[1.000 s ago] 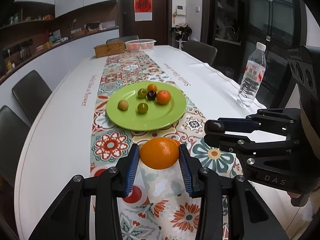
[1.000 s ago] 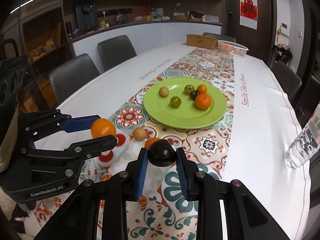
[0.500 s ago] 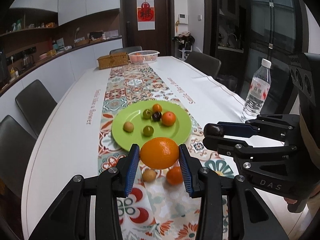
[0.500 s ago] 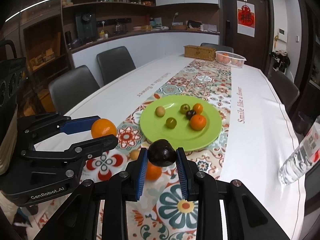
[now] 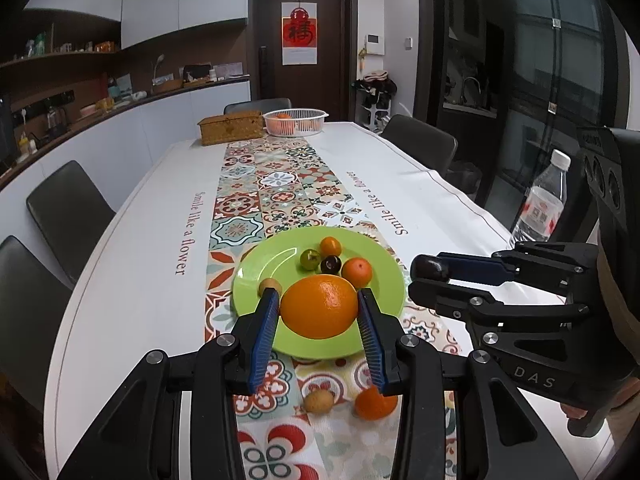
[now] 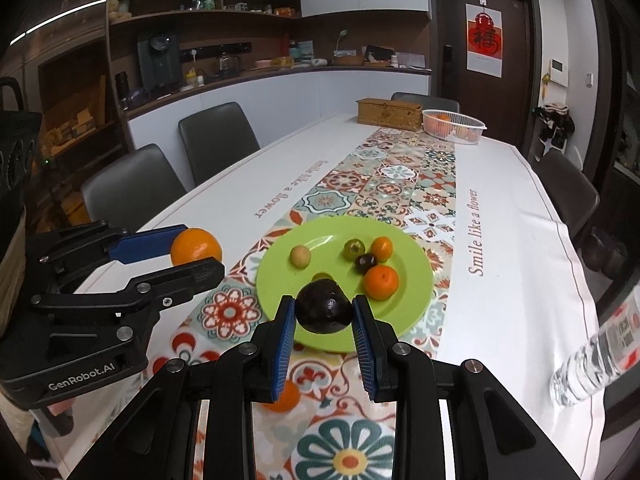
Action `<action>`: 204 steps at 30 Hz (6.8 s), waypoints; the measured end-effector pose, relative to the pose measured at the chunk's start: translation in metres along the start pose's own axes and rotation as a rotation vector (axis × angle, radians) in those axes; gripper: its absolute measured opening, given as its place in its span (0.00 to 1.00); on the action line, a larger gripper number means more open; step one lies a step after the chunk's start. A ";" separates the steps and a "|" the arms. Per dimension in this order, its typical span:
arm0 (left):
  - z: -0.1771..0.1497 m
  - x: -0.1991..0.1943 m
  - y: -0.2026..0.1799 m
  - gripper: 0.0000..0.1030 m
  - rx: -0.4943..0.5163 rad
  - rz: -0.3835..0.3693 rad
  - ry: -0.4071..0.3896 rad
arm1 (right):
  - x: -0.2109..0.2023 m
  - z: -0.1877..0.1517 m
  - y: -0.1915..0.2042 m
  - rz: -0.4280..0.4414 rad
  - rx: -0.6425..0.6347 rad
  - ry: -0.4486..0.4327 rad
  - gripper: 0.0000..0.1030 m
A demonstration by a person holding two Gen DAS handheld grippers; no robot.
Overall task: Organize fruits
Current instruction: 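Carry the mandarin and the plum over the green plate with both tools, then lower both fruits onto the plate and open both tools, then withdraw both open tools from the plate toward the last fruits, then move the left tool to the brown round fruit while the right tool approaches the large orange, then close the left tool on the brown fruit while the right tool grasps the large orange, then carry the brown fruit and orange onto the plate and open both tools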
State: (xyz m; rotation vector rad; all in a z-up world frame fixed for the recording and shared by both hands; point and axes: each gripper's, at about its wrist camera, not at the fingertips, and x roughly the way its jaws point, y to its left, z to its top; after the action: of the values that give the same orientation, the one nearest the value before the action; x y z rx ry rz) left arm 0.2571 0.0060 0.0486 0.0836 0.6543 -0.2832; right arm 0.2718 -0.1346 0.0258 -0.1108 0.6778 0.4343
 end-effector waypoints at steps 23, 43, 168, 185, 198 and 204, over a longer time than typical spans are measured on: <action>0.028 0.101 0.047 0.38 -0.028 -0.012 0.127 | 0.089 0.044 -0.017 0.008 0.004 0.131 0.29; 0.032 0.126 0.042 0.46 0.023 -0.010 0.182 | 0.117 0.041 -0.043 0.006 0.049 0.195 0.31; -0.085 0.036 0.007 0.26 0.233 -0.140 0.160 | 0.051 -0.081 0.035 0.067 -0.025 0.237 0.39; -0.058 -0.008 0.002 0.26 0.180 -0.075 0.056 | 0.007 -0.052 0.033 0.058 -0.012 0.089 0.39; -0.026 0.002 0.023 0.26 0.108 -0.022 0.031 | 0.016 -0.010 0.029 0.064 -0.022 0.034 0.39; -0.016 0.021 0.032 0.26 0.071 -0.019 0.046 | 0.031 0.010 0.021 0.059 -0.020 0.029 0.39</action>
State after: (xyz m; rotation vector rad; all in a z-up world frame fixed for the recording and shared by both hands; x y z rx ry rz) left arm 0.2733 0.0342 0.0228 0.1520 0.6913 -0.3234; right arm 0.2907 -0.1021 0.0151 -0.1164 0.7070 0.4974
